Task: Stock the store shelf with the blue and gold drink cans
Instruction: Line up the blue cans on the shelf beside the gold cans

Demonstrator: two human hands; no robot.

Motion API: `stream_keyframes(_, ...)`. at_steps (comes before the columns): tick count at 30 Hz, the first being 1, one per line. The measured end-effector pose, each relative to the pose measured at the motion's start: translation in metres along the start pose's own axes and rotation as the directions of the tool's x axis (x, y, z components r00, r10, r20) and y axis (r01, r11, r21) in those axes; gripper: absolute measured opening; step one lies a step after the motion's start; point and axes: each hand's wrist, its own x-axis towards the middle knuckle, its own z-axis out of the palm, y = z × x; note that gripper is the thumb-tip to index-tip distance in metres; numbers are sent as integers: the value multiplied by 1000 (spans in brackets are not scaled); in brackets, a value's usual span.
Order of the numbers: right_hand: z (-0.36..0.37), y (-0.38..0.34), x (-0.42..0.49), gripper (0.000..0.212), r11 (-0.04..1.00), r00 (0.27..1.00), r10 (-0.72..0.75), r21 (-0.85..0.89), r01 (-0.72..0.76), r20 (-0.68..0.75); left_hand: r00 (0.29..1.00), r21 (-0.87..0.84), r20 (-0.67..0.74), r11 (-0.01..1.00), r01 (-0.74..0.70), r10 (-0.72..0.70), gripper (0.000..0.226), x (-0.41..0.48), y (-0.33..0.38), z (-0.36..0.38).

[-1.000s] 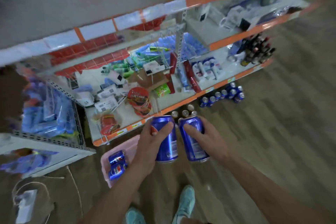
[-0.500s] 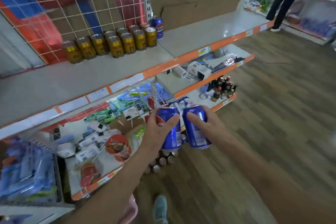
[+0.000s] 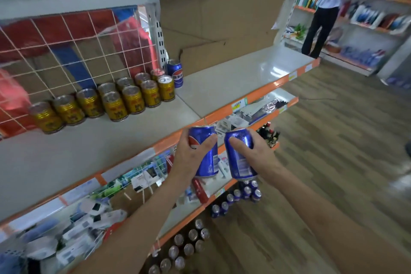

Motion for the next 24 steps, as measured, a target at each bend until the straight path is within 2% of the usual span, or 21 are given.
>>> stream_keyframes(7,-17,-2,82,34,999,999,-37,-19,38,14,999,50,-54,999,-6,8,37,70,10,17)
stream_keyframes(12,-40,1,152,56,997,996,-80,-5,80,35,990,54,-135,998,-23,30,38,121,7,30)
stream_keyframes(16,-61,2,222,44,983,981,-181,-2,182,76,978,64,-198,997,-52,64,46,175,6,49)
stream_keyframes(19,-74,6,277,43,982,969,-190,34,187,159,952,49,-301,998,-36,49,59,214,3,66)
stream_keyframes(24,-85,12,348,52,981,928,-190,99,166,320,889,85,-453,996,-38,72,63,264,-11,88)
